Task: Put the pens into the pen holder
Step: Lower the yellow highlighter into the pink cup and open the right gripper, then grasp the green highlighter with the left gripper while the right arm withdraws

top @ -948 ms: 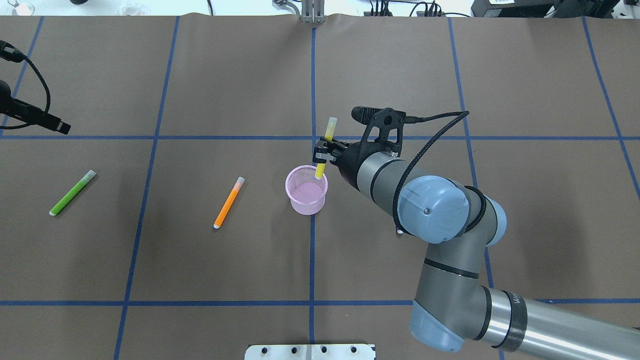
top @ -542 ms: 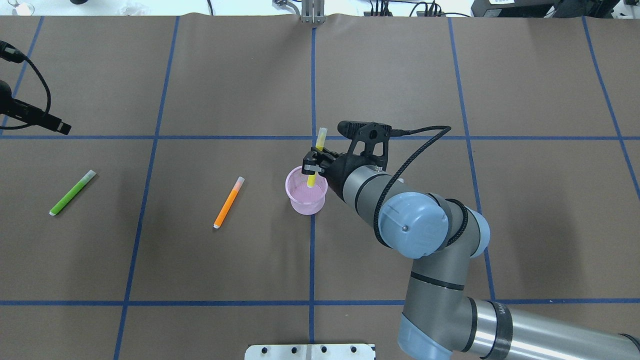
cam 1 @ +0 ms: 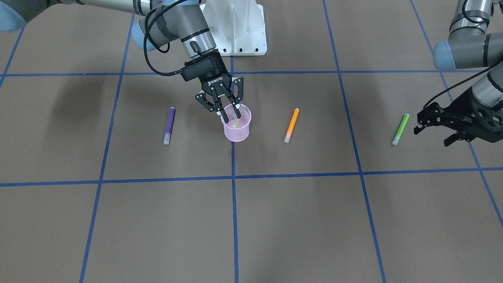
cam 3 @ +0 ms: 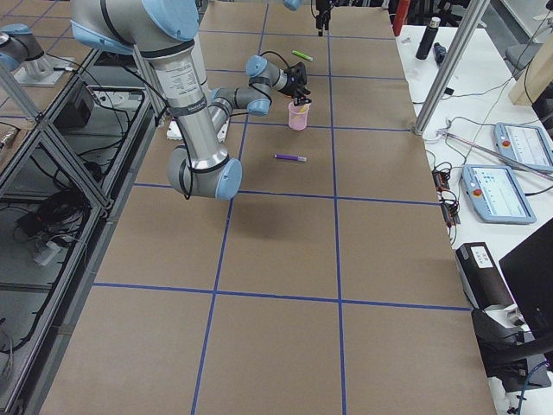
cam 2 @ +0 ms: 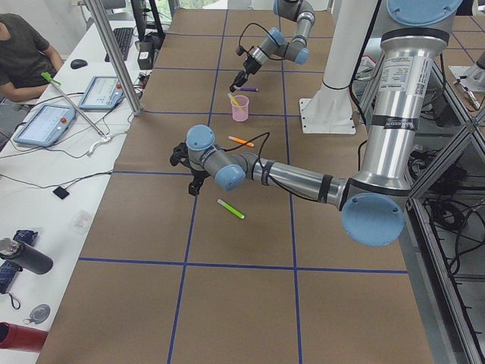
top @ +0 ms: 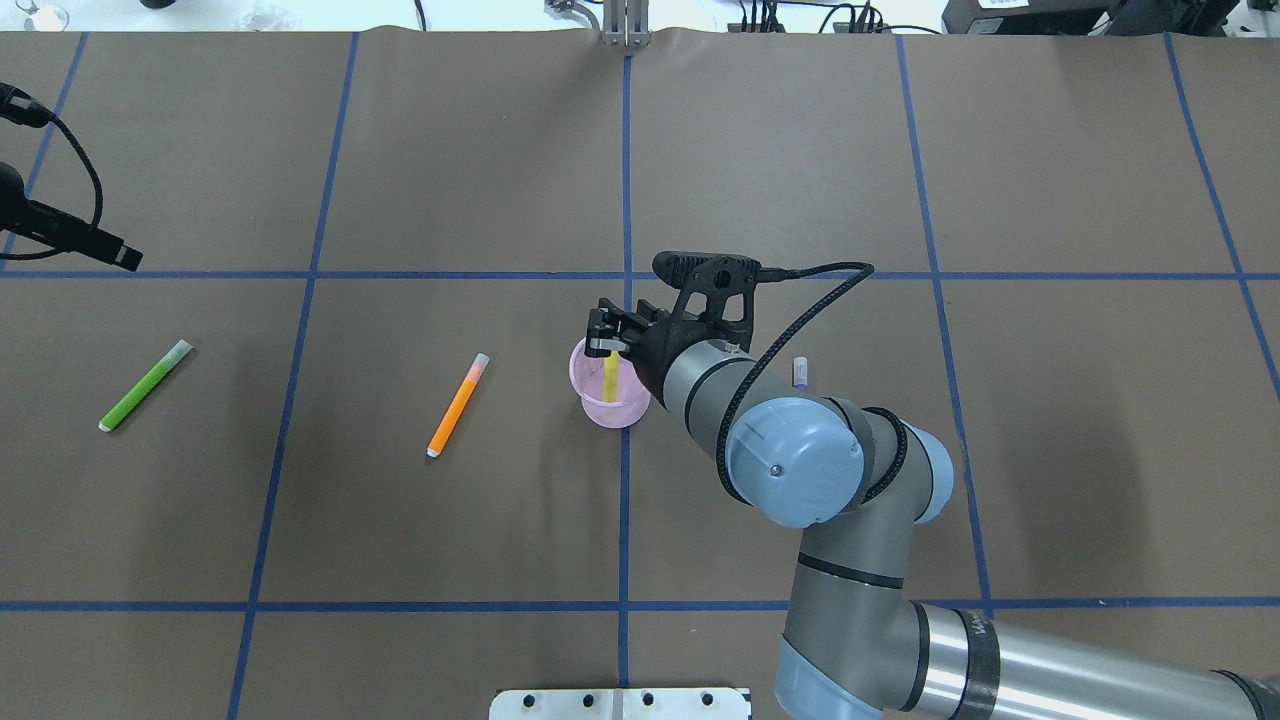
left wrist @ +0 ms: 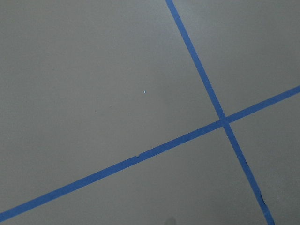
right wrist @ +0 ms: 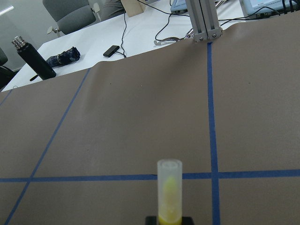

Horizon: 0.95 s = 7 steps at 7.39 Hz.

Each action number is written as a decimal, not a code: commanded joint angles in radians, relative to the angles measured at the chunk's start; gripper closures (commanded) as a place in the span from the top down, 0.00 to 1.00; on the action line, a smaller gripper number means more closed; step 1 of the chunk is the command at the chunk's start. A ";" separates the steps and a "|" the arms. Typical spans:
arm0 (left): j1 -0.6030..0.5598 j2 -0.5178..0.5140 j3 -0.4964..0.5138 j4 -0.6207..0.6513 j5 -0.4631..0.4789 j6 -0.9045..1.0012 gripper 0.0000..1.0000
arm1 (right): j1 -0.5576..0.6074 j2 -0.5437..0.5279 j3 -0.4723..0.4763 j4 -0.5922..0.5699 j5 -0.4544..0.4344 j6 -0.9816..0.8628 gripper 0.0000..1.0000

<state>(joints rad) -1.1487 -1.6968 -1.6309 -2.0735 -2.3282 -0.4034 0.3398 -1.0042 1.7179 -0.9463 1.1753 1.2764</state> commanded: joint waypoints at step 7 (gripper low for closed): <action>0.205 -0.036 -0.030 0.319 0.179 0.339 0.91 | 0.284 -0.258 0.181 -0.022 0.488 -0.076 0.88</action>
<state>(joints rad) -0.9442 -1.7169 -1.6424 -1.8847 -2.1515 -0.2315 0.5297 -1.2055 1.8889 -0.9712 1.5156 1.2414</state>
